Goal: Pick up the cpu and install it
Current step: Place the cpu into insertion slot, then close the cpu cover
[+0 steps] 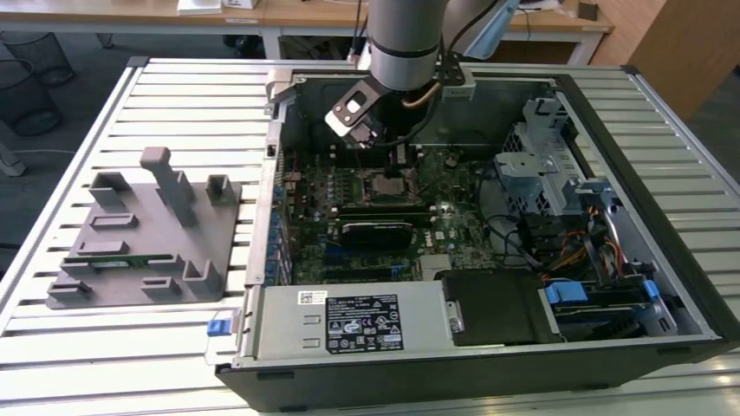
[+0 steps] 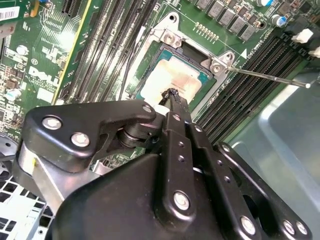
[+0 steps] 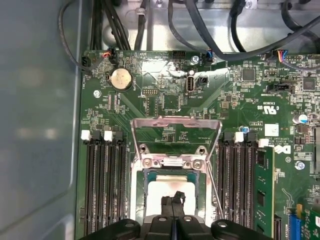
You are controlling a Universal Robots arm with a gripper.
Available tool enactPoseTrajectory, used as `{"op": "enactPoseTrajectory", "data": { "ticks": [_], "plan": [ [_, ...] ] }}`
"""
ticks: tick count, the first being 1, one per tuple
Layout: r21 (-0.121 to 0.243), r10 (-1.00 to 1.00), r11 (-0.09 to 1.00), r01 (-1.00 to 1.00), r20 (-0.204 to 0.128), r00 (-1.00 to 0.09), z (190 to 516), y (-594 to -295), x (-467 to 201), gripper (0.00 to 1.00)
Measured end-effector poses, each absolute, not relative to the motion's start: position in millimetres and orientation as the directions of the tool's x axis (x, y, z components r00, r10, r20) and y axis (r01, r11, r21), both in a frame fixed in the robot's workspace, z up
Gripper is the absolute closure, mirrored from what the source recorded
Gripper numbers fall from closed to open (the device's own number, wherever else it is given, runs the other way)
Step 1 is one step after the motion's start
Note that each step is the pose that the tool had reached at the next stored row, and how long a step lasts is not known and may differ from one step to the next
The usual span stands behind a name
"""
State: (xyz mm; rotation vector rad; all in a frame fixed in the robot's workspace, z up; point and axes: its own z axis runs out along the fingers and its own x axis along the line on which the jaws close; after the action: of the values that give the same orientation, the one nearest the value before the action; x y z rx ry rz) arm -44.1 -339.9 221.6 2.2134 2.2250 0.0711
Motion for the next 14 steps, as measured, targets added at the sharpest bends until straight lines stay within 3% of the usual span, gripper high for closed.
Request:
{"op": "enactPoseTrajectory", "data": {
  "ticks": [14],
  "plan": [
    [0.034,1.0,0.005,0.999,0.028,-0.006,233.7,-339.8,-44.1,0.89]
  ]
}}
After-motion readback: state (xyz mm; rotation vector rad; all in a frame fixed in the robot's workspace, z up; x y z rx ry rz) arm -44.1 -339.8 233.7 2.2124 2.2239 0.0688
